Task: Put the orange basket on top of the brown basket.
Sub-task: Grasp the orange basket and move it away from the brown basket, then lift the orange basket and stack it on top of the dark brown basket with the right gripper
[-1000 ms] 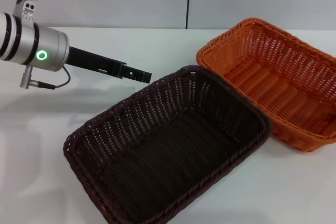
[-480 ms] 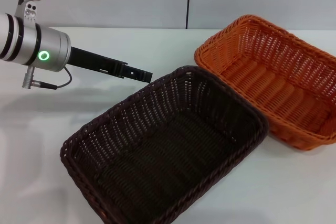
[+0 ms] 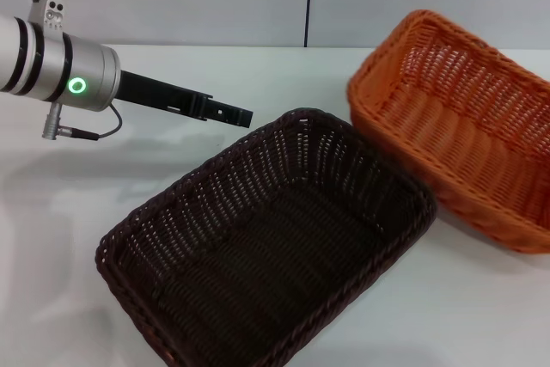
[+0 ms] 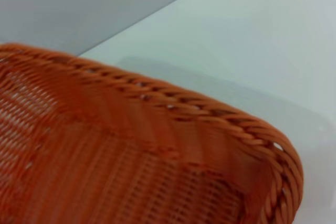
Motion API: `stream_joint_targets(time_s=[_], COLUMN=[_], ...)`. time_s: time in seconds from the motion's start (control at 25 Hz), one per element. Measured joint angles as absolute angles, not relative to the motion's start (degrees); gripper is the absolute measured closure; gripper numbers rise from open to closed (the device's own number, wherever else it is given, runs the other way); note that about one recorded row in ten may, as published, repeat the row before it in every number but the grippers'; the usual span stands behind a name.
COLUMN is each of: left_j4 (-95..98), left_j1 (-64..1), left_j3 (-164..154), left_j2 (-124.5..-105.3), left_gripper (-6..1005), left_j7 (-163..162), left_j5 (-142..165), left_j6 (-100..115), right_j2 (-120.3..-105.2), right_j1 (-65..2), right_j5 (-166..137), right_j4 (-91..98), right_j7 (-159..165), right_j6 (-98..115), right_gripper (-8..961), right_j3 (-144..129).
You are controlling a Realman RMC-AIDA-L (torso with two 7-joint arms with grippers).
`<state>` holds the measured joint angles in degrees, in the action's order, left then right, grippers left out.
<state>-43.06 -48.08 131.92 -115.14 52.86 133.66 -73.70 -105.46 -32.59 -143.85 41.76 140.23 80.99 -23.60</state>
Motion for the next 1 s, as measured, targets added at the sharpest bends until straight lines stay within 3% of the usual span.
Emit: stream_joint_targets(time_s=[0.2,0.4,0.72,1.0], left_j4=[-43.07,-43.07,-43.83,-45.76], left_j1=[-48.08,-48.08,-47.77,-46.03], left_j3=[132.39,132.22,132.35,132.54], left_j2=[-115.22,-115.41,-116.0,-117.16], left_gripper=[135,135,135,136], left_j7=[52.84,52.82,52.82,55.36], left_j5=[133.51,133.5,133.5,130.21], left_j6=[-71.85,-70.83,-69.01,-67.13], right_j2=[-106.72,-106.63,-106.5,-107.51], right_j1=[-29.08,-25.79,-23.93,-22.42], right_j5=[-138.64,-130.14,-124.14,-113.76], right_j4=[45.49,45.62,45.32,45.1], right_j7=[139.29,137.13,133.52,129.11], right_j6=[79.69,77.76,76.76,74.77], right_gripper=[555,644,650,674], right_j3=[-23.27,-23.06,-19.24,-17.97])
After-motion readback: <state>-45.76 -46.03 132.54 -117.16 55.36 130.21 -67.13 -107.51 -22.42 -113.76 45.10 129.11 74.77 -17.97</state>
